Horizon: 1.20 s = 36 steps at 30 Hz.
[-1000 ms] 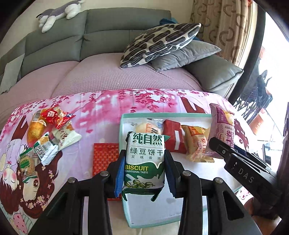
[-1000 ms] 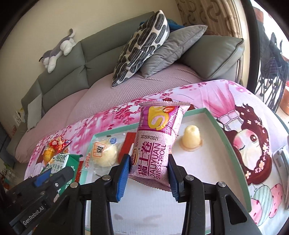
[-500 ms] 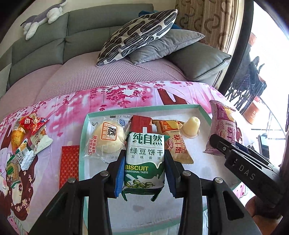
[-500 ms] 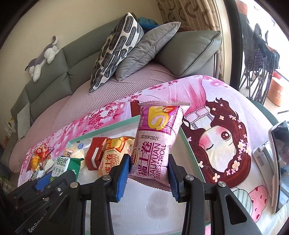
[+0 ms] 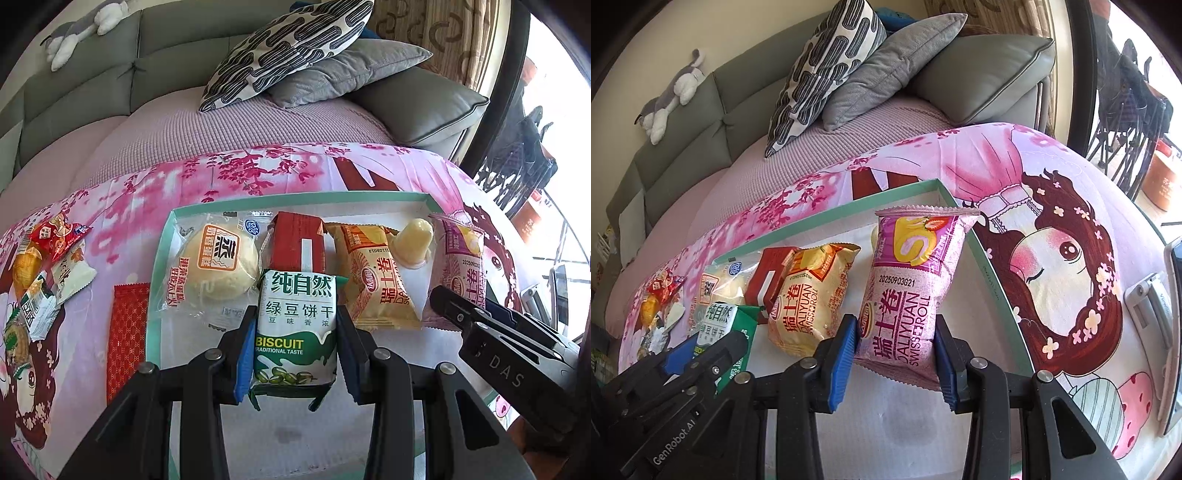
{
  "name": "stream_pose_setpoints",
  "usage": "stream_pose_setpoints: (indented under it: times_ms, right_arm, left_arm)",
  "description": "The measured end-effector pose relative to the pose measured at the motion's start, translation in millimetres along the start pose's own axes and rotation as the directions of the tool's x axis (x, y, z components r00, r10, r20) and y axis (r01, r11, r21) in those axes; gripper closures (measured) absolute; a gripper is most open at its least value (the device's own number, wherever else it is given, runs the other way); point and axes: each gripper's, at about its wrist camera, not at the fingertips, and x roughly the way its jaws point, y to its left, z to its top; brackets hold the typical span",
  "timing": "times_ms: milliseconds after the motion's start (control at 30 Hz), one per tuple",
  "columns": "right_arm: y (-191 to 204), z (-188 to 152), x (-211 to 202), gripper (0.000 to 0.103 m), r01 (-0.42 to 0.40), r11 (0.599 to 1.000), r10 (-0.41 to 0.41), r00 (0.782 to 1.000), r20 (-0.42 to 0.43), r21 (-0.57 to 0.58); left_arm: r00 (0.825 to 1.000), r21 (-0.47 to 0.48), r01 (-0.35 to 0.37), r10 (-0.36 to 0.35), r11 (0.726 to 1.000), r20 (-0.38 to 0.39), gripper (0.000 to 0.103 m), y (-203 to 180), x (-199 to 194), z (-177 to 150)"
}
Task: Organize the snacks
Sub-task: 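Lift and carry the biscuit pack and Swiss roll pack into the tray with both grippers, then open both grippers to release the biscuit pack and Swiss roll pack in the tray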
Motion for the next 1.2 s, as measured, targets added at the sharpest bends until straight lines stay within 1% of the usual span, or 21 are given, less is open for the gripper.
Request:
stream_pose_setpoints:
  times_ms: [400, 433, 467, 533, 600, 700, 800, 867, 900, 1033, 1133, 1200]
  right_arm:
    - [1.9, 0.6, 3.8, 0.058, 0.033, 0.999, -0.033, 0.999, -0.031, -0.021]
    - [2.2, 1.0, 3.5, 0.052, 0.039, 0.999, -0.04, 0.999, -0.031, -0.024]
    - [2.2, 1.2, 3.6, 0.044, 0.044, 0.999, -0.045, 0.998, -0.034, -0.025]
    - [3.4, 1.3, 5.0, 0.037, 0.058, 0.997, -0.06, 0.997, -0.041, -0.041]
    - [4.5, 1.3, 6.7, 0.036, 0.079, 0.995, -0.081, 0.996, -0.046, -0.055]
    - [4.3, 1.4, 6.6, 0.033, 0.089, 0.994, -0.092, 0.995, -0.047, -0.06]
    - [3.6, 2.3, 4.8, 0.026, 0.098, 0.993, -0.1, 0.994, -0.041, -0.063]
    - [3.6, 2.5, 4.4, 0.02, 0.114, 0.991, -0.117, 0.992, -0.039, -0.073]
    - [3.7, 2.5, 4.5, 0.018, 0.122, 0.989, -0.126, 0.991, -0.037, -0.078]
    - [4.5, 1.6, 6.5, 0.013, 0.142, 0.984, -0.147, 0.988, -0.041, -0.103]
    - [5.9, 1.0, 6.6, 0.009, 0.142, 0.983, -0.147, 0.989, -0.036, -0.115]
    - [7.3, 0.4, 6.5, 0.007, 0.14, 0.982, -0.146, 0.989, -0.033, -0.125]
  left_arm:
    - [0.999, 0.022, -0.021, 0.022, 1.0, -0.037, 0.061, -5.4, 7.4, -1.8]
    - [0.999, 0.021, -0.022, 0.023, 1.0, -0.04, 0.058, -5.3, 7.5, -1.8]
    - [0.999, 0.02, -0.024, 0.025, 0.999, -0.042, 0.053, -4.9, 6.8, -2.2]
    - [0.999, 0.021, -0.028, 0.028, 0.999, -0.039, 0.047, -4.5, 4.6, -2.0]
    - [0.999, 0.022, -0.031, 0.032, 0.999, -0.039, 0.045, -4.5, 3.4, -1.4]
    - [0.998, 0.029, -0.04, 0.042, 0.999, -0.047, 0.042, -4.3, 3.2, -1.7]
    - [0.997, 0.026, -0.057, 0.058, 0.998, -0.052, 0.039, -2.6, 2.4, -1.7]
    - [0.996, 0.021, -0.07, 0.071, 0.997, -0.051, 0.028, -0.6, 1.6, -1.2]
    - [0.996, 0.02, -0.077, 0.078, 0.997, -0.051, 0.027, 0.2, 1.4, -1.1]
    - [0.993, 0.019, -0.099, 0.1, 0.995, -0.062, 0.024, 2.8, 3.7, -1.6]
    - [0.992, 0.013, -0.113, 0.113, 0.994, -0.062, 0.019, 5.6, 3.6, -2.2]
    - [0.991, 0.006, -0.125, 0.125, 0.992, -0.055, 0.018, 8.3, 2.6, -2.2]
